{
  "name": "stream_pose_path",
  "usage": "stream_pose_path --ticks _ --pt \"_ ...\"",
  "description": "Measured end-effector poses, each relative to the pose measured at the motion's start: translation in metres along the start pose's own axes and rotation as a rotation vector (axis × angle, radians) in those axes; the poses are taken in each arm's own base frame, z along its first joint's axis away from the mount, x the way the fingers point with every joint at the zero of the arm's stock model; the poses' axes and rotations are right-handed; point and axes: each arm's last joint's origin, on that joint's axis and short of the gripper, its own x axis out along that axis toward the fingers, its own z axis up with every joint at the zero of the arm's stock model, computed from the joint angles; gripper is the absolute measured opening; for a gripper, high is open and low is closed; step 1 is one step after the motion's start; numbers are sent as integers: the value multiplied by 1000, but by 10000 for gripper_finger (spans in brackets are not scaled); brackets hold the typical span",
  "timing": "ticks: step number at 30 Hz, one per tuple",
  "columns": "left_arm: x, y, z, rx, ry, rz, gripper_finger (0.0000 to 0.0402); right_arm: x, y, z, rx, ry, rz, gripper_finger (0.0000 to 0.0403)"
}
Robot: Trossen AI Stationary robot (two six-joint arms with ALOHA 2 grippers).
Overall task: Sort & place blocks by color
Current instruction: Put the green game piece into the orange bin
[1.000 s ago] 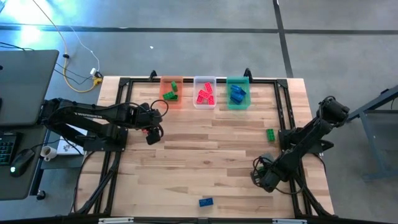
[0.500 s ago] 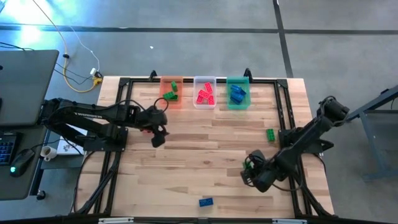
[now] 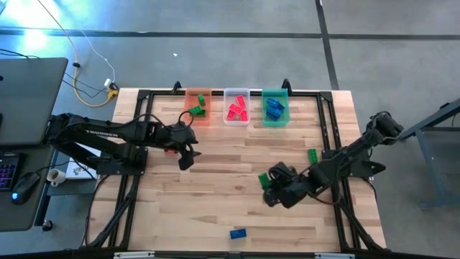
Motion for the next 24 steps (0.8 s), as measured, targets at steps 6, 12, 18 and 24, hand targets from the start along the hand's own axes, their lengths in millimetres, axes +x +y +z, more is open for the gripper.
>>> stream_pose_path --ticks 6,12,18,24 --pt "-2 -12 6 94 -86 -57 236 4 10 26 -112 -107 76 114" --pt "-5 -25 12 156 -187 -118 236 8 15 43 -224 -184 126 114" --pt "-8 -36 14 172 -237 -184 236 10 22 59 -314 -292 180 114" --pt "-11 -44 14 189 -263 -224 236 21 35 68 -438 -408 253 114"
